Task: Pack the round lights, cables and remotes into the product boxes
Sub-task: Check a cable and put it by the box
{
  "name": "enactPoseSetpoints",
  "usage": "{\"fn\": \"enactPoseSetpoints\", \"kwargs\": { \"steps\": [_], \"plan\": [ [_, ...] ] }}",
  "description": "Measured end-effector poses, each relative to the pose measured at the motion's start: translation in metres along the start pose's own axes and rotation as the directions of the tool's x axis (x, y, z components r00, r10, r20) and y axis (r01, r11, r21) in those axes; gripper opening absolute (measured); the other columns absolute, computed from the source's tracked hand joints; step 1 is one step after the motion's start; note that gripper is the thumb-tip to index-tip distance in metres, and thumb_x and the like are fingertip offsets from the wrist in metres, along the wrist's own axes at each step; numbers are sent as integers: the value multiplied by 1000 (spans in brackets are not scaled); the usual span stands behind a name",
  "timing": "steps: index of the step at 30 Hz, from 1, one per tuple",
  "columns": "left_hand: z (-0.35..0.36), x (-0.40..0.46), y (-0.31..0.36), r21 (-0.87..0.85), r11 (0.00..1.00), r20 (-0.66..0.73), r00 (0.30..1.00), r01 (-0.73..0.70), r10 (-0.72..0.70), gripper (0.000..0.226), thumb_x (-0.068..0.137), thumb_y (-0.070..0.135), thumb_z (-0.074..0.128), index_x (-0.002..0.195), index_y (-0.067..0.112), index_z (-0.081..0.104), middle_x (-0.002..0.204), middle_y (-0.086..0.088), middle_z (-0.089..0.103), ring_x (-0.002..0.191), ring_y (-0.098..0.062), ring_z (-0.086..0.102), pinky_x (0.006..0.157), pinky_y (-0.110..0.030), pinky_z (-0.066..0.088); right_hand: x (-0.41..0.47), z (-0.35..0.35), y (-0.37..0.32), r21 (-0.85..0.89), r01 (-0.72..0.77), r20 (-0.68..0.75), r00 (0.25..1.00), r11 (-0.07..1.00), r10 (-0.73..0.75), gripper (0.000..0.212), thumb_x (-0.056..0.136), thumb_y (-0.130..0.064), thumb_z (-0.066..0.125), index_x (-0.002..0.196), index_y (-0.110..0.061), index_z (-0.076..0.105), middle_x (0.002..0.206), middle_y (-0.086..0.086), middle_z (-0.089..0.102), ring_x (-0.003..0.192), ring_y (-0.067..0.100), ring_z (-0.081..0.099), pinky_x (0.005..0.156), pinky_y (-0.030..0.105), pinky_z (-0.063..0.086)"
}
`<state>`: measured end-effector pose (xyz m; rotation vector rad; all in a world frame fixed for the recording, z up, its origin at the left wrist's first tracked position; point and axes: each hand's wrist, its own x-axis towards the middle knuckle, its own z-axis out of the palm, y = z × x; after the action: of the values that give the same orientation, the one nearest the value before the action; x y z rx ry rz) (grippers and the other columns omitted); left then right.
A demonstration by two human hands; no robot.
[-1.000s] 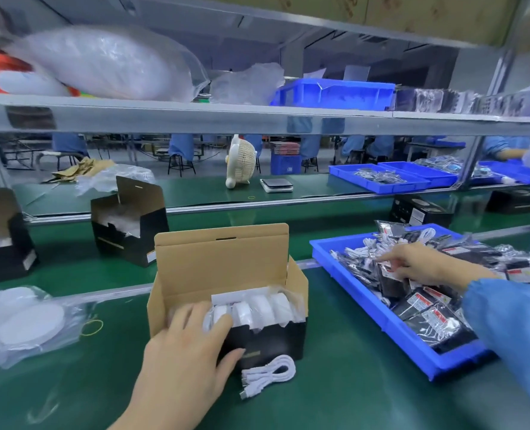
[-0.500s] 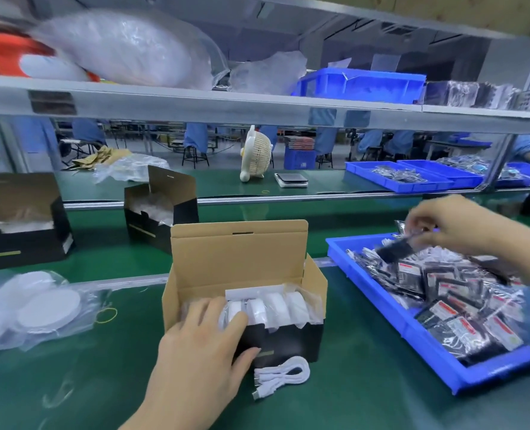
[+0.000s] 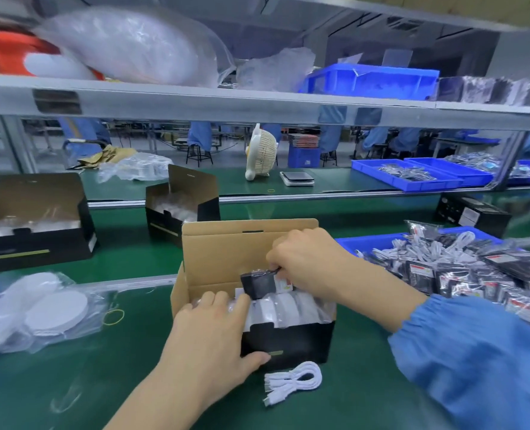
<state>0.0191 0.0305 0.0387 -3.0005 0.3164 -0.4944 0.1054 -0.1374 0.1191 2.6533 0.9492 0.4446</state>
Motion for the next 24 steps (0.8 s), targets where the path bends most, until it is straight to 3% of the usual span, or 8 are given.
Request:
{"fn": "enactPoseSetpoints", "kwargs": {
  "steps": [4,8,13,17,20,24],
  "plan": [
    [0,1,0,31,1000,17,1000,0,-1,70,77,84,35,123,32,34,112,6,50,110,-19,47,71,-33,28,0,-4,1,40,-11,74,997,999,8,10,86,-11,58,82,-20,59,94,3,62,89,32,57,59,30,30],
    [-1,-2,0,39,999,7,1000,-2,1,64,78,84,35,115,32,35,111,6,50,108,-18,47,69,-32,28,-4,-11,4,-128,84,45,996,988,-78,39,81,4,53,62,-17,26,68,1,34,70,29,44,46,27,17],
    [0,-2,1,37,999,-2,1000,-3,3,63,78,84,36,115,32,36,110,5,50,108,-18,47,67,-32,28,-8,-10,15,-96,65,157,986,993,-49,21,84,0,55,72,-16,48,76,3,47,76,31,49,53,28,29],
    [-2,-2,2,53,999,-7,1000,12,-12,66,78,84,36,118,31,36,110,5,50,108,-18,47,68,-32,27,-8,-5,9,-101,80,184,981,992,-61,28,81,5,52,64,-11,37,66,2,32,59,26,40,46,26,20],
    [-2,-3,2,51,999,-8,1000,15,-15,66,77,84,35,116,31,37,108,6,50,106,-18,48,68,-32,27,-6,-14,17,-137,89,166,984,987,-65,15,81,3,53,78,-12,54,66,-1,34,71,31,52,46,27,22],
    [-1,-4,1,37,999,-8,1000,7,-6,65,77,84,35,114,31,38,106,7,50,104,-18,48,68,-31,28,2,-20,-1,-241,228,208,962,944,-179,24,88,-2,51,73,-14,36,67,1,26,62,26,40,46,27,21]
  ]
}}
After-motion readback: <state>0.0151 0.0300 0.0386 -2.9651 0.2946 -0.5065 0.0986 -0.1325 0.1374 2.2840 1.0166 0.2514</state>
